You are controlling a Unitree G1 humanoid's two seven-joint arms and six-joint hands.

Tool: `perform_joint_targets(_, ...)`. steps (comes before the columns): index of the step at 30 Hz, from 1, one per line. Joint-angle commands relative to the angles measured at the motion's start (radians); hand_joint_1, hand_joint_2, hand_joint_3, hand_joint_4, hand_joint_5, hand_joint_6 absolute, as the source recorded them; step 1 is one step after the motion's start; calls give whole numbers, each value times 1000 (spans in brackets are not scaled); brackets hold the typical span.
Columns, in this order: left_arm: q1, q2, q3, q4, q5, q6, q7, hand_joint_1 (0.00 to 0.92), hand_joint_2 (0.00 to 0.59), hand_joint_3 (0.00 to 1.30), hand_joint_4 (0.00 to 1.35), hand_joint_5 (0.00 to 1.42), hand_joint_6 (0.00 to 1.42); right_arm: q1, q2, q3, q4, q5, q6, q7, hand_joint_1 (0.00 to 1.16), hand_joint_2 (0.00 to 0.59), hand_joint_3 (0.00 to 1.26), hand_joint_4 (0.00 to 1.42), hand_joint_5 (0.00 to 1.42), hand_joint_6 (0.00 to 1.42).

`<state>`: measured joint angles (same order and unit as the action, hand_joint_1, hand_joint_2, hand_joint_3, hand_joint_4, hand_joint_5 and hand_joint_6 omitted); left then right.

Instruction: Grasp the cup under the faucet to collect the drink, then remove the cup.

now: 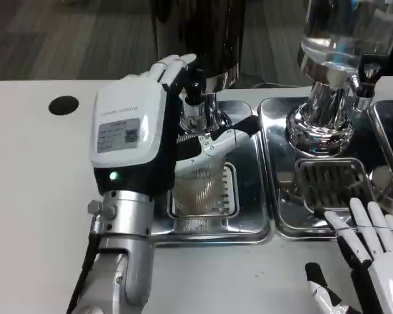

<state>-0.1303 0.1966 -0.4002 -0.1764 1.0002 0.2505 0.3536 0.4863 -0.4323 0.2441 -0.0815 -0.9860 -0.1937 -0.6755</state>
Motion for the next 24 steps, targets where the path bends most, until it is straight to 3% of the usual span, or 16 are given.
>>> perform_joint_targets(1,66,4,8,-7,10,-13,26,0,61,391,302,510,446,-3,2,-2,-7,10,-15,-8,169,406,195,11,0,65)
perform_joint_targets(24,122,-10,33,23,-1,-59,51,2,66,401,304,525,427,-13,11,10,4,9,-8,1,157,427,196,11,0,65)
